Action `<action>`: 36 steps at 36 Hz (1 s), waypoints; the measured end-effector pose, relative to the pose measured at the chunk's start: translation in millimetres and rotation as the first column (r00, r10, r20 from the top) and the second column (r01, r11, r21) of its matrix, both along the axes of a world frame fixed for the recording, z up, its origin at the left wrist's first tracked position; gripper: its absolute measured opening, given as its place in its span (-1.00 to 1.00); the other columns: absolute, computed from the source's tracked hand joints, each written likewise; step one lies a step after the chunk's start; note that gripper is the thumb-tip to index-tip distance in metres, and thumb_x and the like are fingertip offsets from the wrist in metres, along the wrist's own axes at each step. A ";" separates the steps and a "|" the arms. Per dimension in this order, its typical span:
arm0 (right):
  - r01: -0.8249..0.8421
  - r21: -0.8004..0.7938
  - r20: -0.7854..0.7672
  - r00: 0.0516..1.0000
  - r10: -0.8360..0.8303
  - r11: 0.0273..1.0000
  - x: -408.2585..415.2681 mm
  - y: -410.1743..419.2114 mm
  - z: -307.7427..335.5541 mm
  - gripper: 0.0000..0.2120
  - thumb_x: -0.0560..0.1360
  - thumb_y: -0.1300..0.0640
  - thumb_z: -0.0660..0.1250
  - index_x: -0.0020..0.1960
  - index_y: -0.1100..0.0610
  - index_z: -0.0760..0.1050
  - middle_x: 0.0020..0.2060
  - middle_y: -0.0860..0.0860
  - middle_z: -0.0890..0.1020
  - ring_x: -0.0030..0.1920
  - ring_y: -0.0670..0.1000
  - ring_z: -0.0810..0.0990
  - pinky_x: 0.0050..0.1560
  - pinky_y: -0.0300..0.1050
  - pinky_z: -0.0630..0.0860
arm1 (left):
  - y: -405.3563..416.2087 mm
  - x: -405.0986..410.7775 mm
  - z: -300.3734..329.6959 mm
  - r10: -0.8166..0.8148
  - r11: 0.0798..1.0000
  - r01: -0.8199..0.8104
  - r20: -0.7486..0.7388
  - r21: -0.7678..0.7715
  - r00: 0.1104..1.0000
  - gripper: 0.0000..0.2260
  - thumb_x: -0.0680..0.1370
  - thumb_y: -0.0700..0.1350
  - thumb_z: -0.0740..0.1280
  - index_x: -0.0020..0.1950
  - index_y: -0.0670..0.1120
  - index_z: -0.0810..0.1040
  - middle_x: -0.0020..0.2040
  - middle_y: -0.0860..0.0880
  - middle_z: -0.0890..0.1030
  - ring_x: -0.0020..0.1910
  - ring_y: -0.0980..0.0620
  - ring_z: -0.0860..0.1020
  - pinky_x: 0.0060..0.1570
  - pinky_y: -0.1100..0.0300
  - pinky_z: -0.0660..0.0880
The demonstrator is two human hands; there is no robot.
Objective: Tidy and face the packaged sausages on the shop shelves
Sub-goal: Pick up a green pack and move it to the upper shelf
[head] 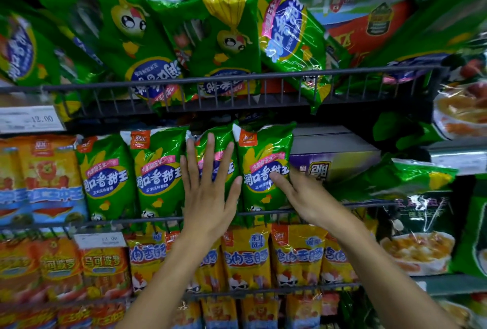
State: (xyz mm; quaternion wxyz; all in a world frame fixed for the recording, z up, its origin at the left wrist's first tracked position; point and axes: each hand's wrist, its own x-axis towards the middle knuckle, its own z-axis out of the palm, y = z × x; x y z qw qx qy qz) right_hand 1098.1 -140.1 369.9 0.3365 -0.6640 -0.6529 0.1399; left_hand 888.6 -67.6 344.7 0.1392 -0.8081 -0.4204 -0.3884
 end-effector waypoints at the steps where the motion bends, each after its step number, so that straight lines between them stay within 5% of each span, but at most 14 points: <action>1: 0.012 -0.004 -0.011 1.000 -0.012 1.000 -0.4 0.2 -1.2 -0.23 0.54 -0.48 -0.04 0.41 0.09 0.39 0.18 0.04 0.65 0.29 0.12 0.56 0.29 0.12 0.49 | -2.1 2.2 1.3 -0.011 1.000 0.011 0.006 -0.002 1.000 -0.39 0.71 0.15 0.10 0.70 0.03 -0.06 0.69 -0.08 -0.20 0.63 -0.27 -0.29 0.58 -0.30 -0.24; 3: 0.035 -0.004 -0.049 0.998 -0.035 0.999 2.3 -1.8 -3.8 -0.15 0.52 -0.54 -0.05 0.46 0.10 0.37 0.29 0.07 0.61 0.36 0.11 0.52 0.35 0.15 0.46 | -6.9 3.9 2.3 -0.029 1.000 0.029 0.024 -0.002 0.999 -0.38 0.71 0.14 0.11 0.70 0.02 -0.05 0.69 -0.10 -0.21 0.63 -0.27 -0.30 0.57 -0.31 -0.25; 7: 0.049 0.015 -0.103 0.994 -0.047 0.999 4.9 -7.0 -11.2 -0.46 0.60 -0.37 0.05 0.22 0.04 0.46 0.05 0.01 0.65 0.13 0.05 0.60 0.21 0.09 0.51 | -19.7 3.6 -5.7 -0.124 0.990 0.122 0.030 0.066 0.992 -0.39 0.70 0.09 0.17 0.69 -0.03 0.04 0.70 -0.11 -0.13 0.65 -0.25 -0.21 0.59 -0.27 -0.21; 12: 0.067 0.053 -0.096 0.993 -0.062 0.996 -0.7 -2.3 -19.5 -0.39 0.57 -0.46 -0.04 0.19 0.00 0.47 -0.02 -0.01 0.65 0.02 0.02 0.63 0.12 0.14 0.57 | -22.2 11.4 -23.3 -0.098 0.994 0.105 -0.162 0.037 0.982 -0.41 0.72 0.14 0.10 0.69 0.08 -0.05 0.70 -0.04 -0.13 0.66 -0.20 -0.19 0.59 -0.23 -0.17; 16: 0.094 0.092 -0.076 0.993 -0.087 0.991 0.8 -6.9 -22.3 -0.37 0.56 -0.46 -0.03 0.25 0.01 0.44 -0.04 -0.05 0.64 0.00 0.01 0.62 0.05 0.07 0.56 | -22.7 15.1 -23.0 -0.037 0.999 0.039 -0.176 0.011 0.984 -0.42 0.72 0.15 0.07 0.69 0.09 -0.09 0.70 -0.03 -0.14 0.66 -0.20 -0.20 0.58 -0.24 -0.16; 20: 0.166 0.292 -0.129 0.983 -0.134 0.942 2.3 -28.6 -33.1 -0.45 0.60 -0.35 0.15 0.51 -0.13 0.31 0.27 -0.17 0.61 0.24 -0.11 0.60 0.19 -0.02 0.60 | -28.8 17.1 -22.2 -0.050 0.999 0.048 -0.144 -0.015 0.988 -0.41 0.71 0.15 0.07 0.69 0.08 -0.07 0.70 -0.03 -0.13 0.66 -0.21 -0.20 0.58 -0.27 -0.14; 27: 0.358 0.497 -0.377 0.910 -0.175 0.790 14.6 -89.1 -62.8 -0.61 0.61 0.17 0.35 0.43 0.00 0.47 0.27 -0.24 0.60 0.33 -0.12 0.56 0.31 -0.19 0.51 | -45.4 30.5 -29.3 -0.286 0.955 0.292 0.090 -0.052 0.954 -0.42 0.64 0.10 0.25 0.64 0.02 0.23 0.69 -0.08 0.00 0.67 -0.19 -0.10 0.60 -0.27 -0.13; 31: 0.496 0.460 -0.477 0.838 -0.266 0.736 28.9 -117.7 -76.4 -0.61 0.61 0.15 0.34 0.40 -0.10 0.45 0.24 -0.31 0.58 0.32 -0.14 0.55 0.27 -0.20 0.51 | -62.6 57.8 -34.5 -0.440 0.895 0.446 0.183 0.008 0.879 -0.46 0.58 -0.02 0.39 0.56 0.02 0.39 0.66 -0.08 0.14 0.65 -0.17 0.04 0.62 -0.10 0.01; 36: 0.597 0.380 -0.561 0.756 -0.337 0.707 57.0 -133.5 -75.1 -0.51 0.57 0.05 0.37 0.47 -0.15 0.38 0.32 -0.25 0.55 0.34 -0.16 0.53 0.32 -0.14 0.52 | -86.1 108.1 -24.4 -0.592 0.764 0.632 0.249 -0.129 0.766 -0.44 0.64 0.04 0.37 0.62 0.06 0.28 0.64 0.09 0.15 0.64 0.02 0.08 0.60 0.21 -0.02</action>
